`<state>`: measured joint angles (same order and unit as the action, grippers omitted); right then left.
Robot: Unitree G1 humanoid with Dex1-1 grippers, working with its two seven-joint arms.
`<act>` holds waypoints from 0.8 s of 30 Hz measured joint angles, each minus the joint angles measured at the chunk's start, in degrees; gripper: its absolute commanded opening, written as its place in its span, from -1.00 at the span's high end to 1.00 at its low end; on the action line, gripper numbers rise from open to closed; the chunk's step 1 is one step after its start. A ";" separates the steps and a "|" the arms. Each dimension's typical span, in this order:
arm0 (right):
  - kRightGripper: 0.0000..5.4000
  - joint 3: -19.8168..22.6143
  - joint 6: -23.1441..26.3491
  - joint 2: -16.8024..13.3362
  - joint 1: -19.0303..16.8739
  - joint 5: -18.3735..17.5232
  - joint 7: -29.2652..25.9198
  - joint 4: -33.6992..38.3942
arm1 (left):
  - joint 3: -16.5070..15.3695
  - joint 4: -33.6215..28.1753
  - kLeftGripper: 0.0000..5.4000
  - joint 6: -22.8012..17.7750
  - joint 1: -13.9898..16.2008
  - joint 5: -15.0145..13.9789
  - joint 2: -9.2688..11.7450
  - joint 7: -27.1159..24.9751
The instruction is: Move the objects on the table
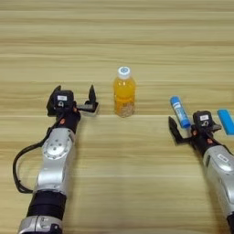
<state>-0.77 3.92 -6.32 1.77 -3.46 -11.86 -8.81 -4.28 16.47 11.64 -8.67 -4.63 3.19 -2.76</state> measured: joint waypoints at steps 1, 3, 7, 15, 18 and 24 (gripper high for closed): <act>-0.73 -0.05 0.00 -0.03 0.11 0.01 -0.03 -0.11 | 0.00 0.00 -1.00 0.00 0.00 0.00 -0.04 0.01; -0.64 -0.19 -0.02 -0.13 0.14 0.04 -0.09 -0.15 | 0.00 0.00 -1.00 0.00 0.00 0.00 -0.09 0.01; -0.46 -0.57 -0.03 -0.19 0.15 0.04 -0.14 -0.17 | 0.01 0.00 -1.00 0.00 0.00 0.00 -0.10 0.01; -0.11 -1.18 0.06 -0.24 -0.02 0.03 -0.19 0.16 | 0.04 0.00 -1.00 -0.01 0.02 0.03 -0.11 -0.01; 0.01 -1.33 0.20 -0.26 -0.34 0.04 -0.21 0.62 | 0.07 -0.02 -1.00 -0.01 0.03 0.05 -0.12 -0.01; 0.26 -1.67 0.43 -0.45 -1.13 0.04 -1.04 1.63 | 0.11 -0.02 -1.00 -0.01 0.05 0.23 -0.17 0.01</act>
<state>-2.45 4.35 -6.78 0.65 -3.41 -12.90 -7.18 -4.17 16.44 11.64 -8.63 -4.40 3.01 -2.76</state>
